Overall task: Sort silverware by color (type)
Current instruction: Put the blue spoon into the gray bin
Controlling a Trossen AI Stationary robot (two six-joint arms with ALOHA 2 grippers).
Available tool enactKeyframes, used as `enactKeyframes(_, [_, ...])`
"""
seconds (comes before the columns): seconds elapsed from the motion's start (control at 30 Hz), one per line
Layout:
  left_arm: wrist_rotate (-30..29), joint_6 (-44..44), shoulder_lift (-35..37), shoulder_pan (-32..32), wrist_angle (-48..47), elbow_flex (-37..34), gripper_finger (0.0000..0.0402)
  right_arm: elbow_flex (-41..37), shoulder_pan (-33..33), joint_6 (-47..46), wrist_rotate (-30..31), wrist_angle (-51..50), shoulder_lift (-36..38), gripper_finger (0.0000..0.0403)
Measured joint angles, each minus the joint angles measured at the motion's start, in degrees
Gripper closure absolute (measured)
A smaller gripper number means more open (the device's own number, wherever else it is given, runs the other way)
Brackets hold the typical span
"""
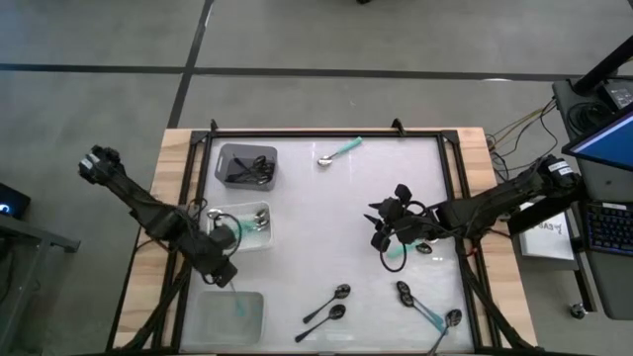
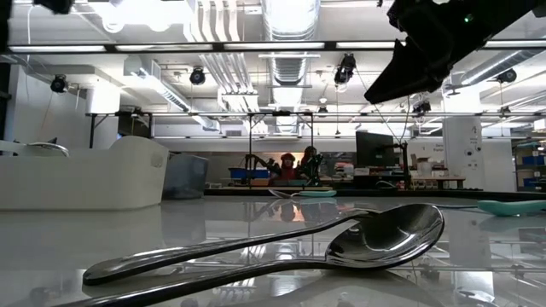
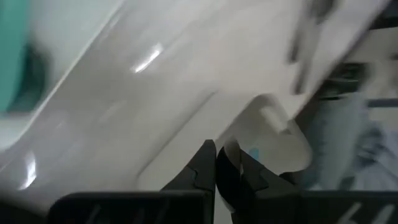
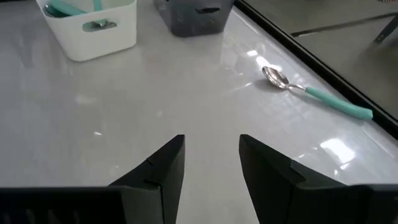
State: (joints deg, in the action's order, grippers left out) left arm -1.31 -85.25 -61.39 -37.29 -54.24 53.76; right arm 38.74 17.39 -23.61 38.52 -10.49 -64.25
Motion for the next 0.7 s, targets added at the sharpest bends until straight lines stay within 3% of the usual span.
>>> enactKeyframes(0.13, [2.3,-2.7,-0.1,-1.6,-1.4,0.0,0.0401,-0.8,0.0,-1.7,0.0,0.1,0.0,0.0258])
enactKeyframes(0.4, [12.7,-4.1,-3.5,-1.7,-1.3,0.0,0.0401,-3.4,0.0,-5.1,0.0,0.0,0.0,0.0264])
enactKeyframes(0.7, [17.5,-2.6,-10.1,-1.9,-0.8,0.0,0.0401,-6.2,0.0,-6.6,0.0,0.1,0.0,0.0261])
